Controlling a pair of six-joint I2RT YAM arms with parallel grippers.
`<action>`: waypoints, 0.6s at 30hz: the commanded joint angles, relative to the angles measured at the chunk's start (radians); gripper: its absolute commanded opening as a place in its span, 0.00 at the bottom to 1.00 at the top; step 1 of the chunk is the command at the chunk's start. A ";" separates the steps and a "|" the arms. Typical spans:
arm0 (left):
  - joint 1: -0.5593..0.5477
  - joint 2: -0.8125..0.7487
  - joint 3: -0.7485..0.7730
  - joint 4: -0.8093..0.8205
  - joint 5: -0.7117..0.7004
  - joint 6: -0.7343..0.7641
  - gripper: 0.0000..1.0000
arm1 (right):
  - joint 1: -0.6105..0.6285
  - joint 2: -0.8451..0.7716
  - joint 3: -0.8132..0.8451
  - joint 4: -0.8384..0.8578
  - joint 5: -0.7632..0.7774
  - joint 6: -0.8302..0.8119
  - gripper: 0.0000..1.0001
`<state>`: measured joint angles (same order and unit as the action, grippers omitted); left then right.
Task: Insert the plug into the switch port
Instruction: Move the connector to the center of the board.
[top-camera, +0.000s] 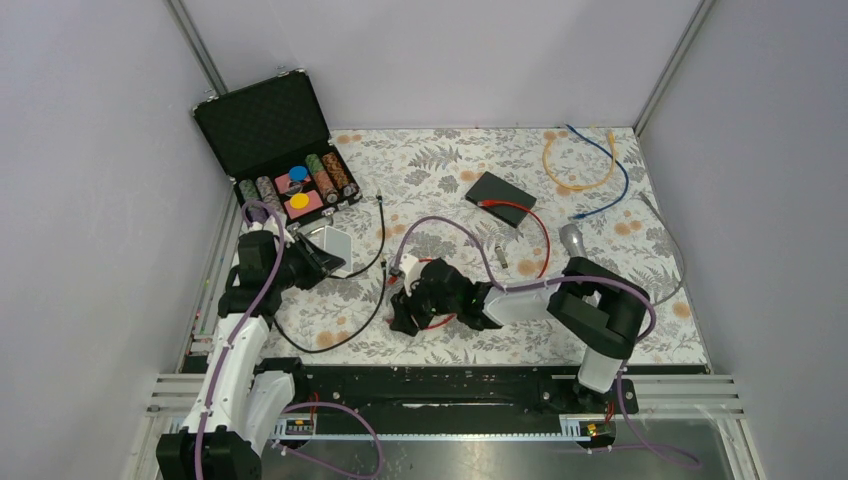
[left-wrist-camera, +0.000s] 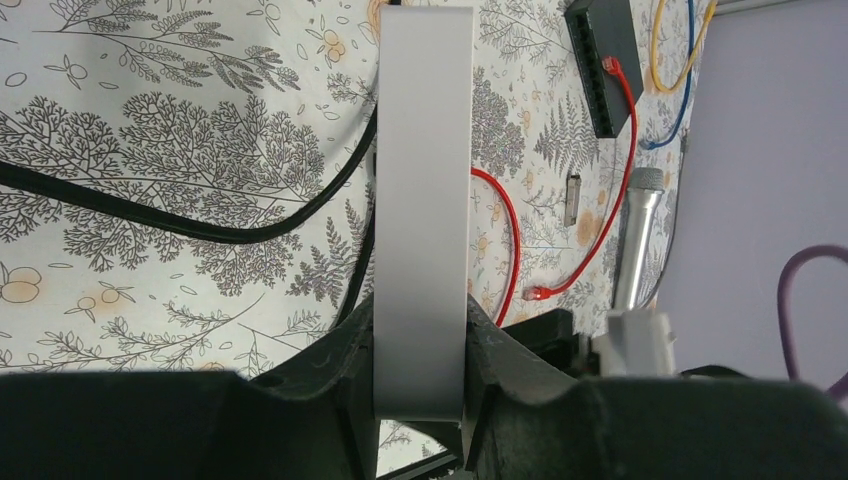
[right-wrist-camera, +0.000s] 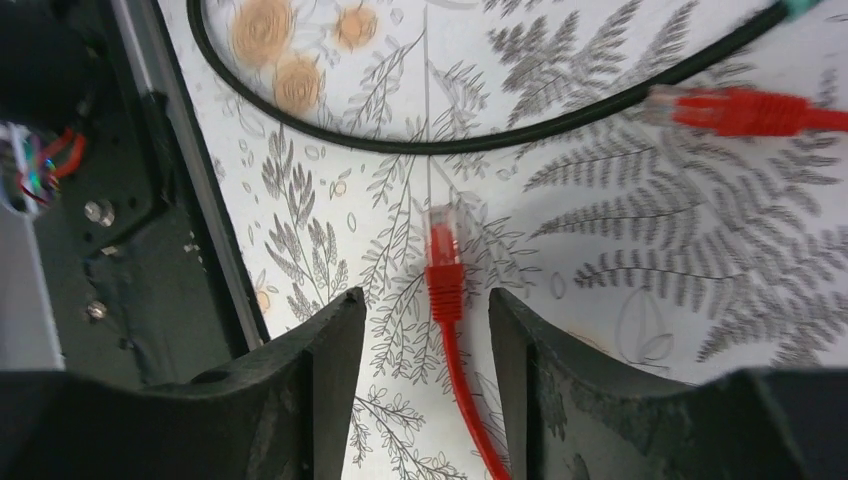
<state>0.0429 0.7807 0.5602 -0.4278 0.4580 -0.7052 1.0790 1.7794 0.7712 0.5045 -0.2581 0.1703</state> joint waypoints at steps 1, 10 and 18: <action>0.005 -0.010 -0.003 0.037 0.035 -0.005 0.05 | -0.055 -0.079 0.018 0.008 -0.092 0.131 0.55; 0.008 0.011 -0.004 0.045 0.039 -0.005 0.06 | -0.056 0.003 0.065 -0.071 -0.056 0.138 0.52; 0.010 0.003 -0.014 0.046 0.037 0.003 0.06 | -0.015 -0.021 0.047 -0.103 0.090 0.070 0.51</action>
<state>0.0456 0.7937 0.5503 -0.4248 0.4686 -0.7071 1.0241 1.7798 0.8082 0.4198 -0.2764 0.2893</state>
